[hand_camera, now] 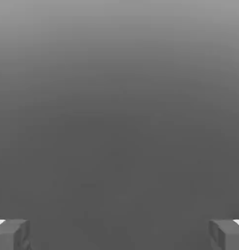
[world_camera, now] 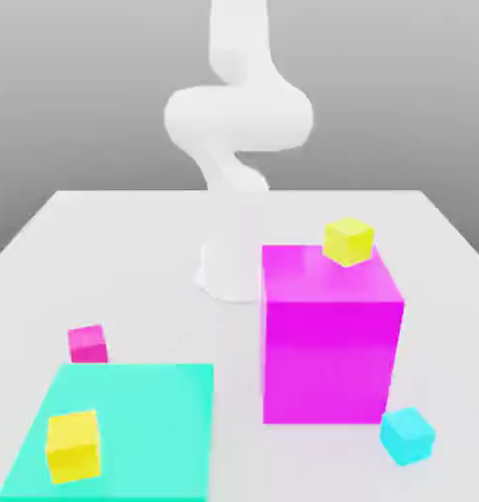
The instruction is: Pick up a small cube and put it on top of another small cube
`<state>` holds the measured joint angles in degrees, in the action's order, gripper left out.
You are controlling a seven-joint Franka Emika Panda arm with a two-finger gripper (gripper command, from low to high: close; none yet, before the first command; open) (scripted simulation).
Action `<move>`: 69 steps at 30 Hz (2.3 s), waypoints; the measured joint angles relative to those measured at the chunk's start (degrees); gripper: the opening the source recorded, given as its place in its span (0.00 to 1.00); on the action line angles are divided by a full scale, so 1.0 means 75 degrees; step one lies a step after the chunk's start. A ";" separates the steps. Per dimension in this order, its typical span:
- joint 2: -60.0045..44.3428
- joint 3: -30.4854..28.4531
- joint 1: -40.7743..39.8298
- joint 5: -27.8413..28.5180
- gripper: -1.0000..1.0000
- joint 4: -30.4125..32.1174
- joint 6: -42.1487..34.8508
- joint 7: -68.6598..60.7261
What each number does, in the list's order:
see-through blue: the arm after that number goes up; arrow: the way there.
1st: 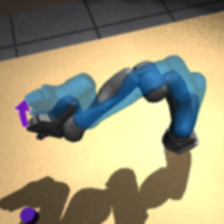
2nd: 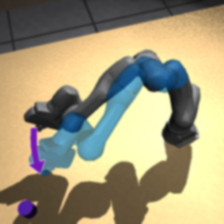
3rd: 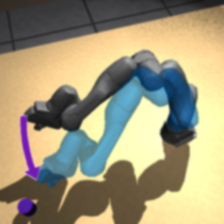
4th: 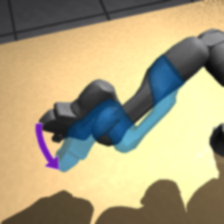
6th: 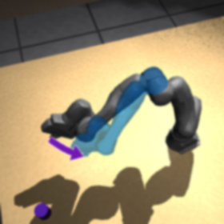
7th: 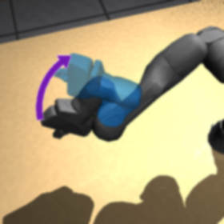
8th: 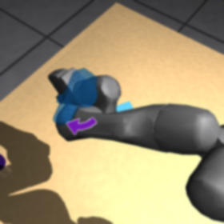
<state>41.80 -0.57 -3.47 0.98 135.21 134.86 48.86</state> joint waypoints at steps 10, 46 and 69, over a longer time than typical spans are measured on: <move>-0.2610 -0.0716 -0.2035 0.0570 0.50 0.2068 0.1920 0.1869; -0.4511 -0.0307 -0.4106 -0.0092 0.00 0.4000 0.3015 0.3341; 0.1038 0.3185 0.1008 -0.2695 0.00 0.3184 -0.3189 0.5434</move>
<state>49.59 23.32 4.09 -19.22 159.09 110.94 89.62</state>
